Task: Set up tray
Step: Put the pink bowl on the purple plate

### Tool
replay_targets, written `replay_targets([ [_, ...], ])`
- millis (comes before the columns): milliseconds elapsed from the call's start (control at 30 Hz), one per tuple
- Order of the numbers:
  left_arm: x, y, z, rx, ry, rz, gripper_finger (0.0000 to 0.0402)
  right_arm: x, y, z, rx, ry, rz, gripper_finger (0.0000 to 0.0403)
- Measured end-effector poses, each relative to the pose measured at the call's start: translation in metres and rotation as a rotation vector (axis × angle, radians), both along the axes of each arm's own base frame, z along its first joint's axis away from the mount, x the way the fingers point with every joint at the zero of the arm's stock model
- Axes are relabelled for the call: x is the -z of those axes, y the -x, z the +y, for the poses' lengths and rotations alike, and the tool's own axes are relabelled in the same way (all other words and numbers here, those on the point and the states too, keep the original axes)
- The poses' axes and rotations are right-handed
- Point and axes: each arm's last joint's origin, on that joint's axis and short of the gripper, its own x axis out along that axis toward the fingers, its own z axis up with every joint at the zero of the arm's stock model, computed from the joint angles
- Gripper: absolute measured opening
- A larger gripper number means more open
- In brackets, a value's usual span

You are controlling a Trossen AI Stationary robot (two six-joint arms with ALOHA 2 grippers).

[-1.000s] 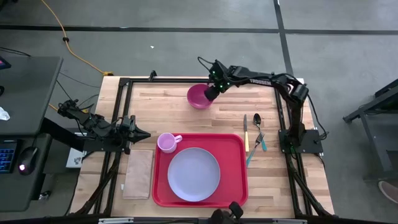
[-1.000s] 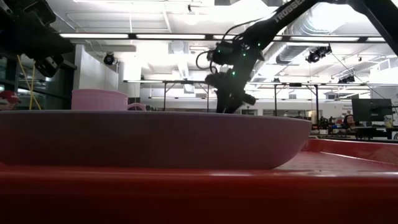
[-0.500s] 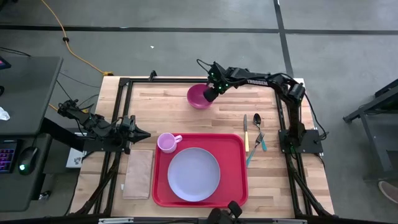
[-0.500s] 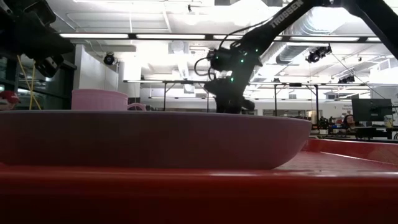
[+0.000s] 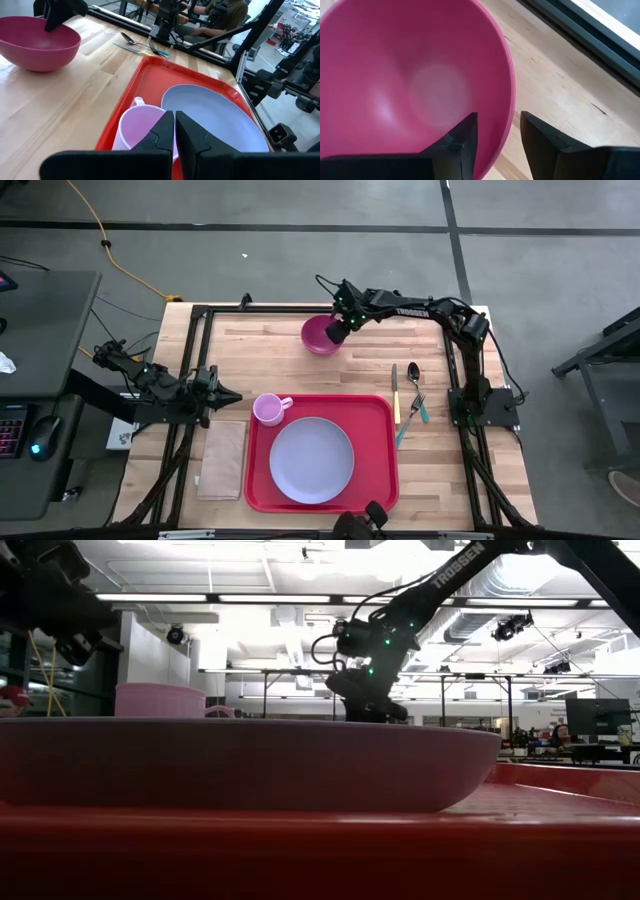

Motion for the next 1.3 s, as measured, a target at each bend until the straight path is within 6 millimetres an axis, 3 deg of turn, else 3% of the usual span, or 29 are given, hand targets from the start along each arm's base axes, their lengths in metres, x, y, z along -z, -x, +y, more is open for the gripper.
replay_targets([
  [200, 0.001, 0.0, 0.0, -0.001, -0.001, 0.006, 0.0044, 0.0, 0.0, -0.001, 0.03, 0.007, 0.001, 0.0103],
  [533, 0.003, 0.001, 0.0, -0.001, -0.014, 0.031, 0.0044, -0.001, -0.001, -0.001, 0.024, 0.021, -0.009, 0.0006],
  [1300, 0.012, 0.003, 0.002, 0.003, -0.074, 0.115, 0.0044, -0.001, -0.001, -0.001, 0.025, 0.012, -0.008, 0.0],
])
